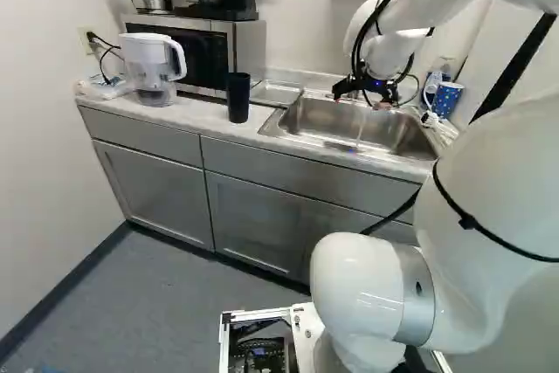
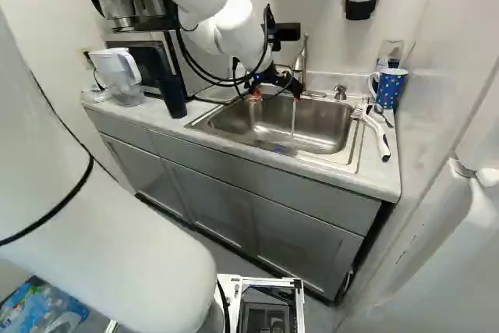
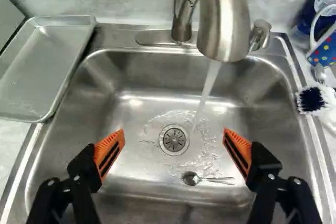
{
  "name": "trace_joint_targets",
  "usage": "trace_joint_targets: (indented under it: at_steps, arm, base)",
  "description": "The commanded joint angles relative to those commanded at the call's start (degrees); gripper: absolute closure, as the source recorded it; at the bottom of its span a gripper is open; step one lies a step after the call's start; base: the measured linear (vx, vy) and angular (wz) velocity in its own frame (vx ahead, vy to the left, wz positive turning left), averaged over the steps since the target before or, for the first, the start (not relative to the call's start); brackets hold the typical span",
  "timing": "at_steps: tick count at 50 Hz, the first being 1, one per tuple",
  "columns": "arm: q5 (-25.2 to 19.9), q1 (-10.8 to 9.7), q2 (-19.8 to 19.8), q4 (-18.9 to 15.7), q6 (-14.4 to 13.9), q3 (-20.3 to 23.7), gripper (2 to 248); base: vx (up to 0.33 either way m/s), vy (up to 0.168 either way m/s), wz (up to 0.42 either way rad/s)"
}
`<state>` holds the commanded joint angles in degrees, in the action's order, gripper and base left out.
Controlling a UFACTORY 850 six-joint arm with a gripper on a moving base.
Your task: Rinse the cup and place it in the tray
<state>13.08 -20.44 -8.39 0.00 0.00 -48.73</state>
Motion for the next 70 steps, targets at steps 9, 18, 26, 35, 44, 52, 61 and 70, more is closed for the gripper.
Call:
trace_joint_targets:
  at_steps: [9,18,26,35,44,52,61,70]
  arm:
    - [0.00,-1.51,-0.52,0.00,0.00,0.48,3]
    - [0.00,-1.60,-0.53,0.00,0.00,0.49,3]
    - [0.00,-1.60,-0.53,0.00,0.00,0.49,3]
    - [0.00,-1.41,-0.65,0.00,0.00,0.60,3]
    - [0.00,-0.67,-1.12,0.00,0.00,1.03,3]
    - [0.00,0.70,-1.95,0.00,0.00,1.78,3]
    - [0.00,2.45,-2.93,0.00,0.00,2.66,3]
    - [0.00,4.26,-3.84,0.00,0.00,3.48,3]
  base:
    - [0.000,0.000,0.000]
    - [0.000,0.000,0.000]
    - [0.000,0.000,0.000]
    - [0.000,0.000,0.000]
    - [0.000,0.000,0.000]
    - [0.000,0.000,0.000]
    - [0.000,0.000,0.000]
    - [0.000,0.000,0.000]
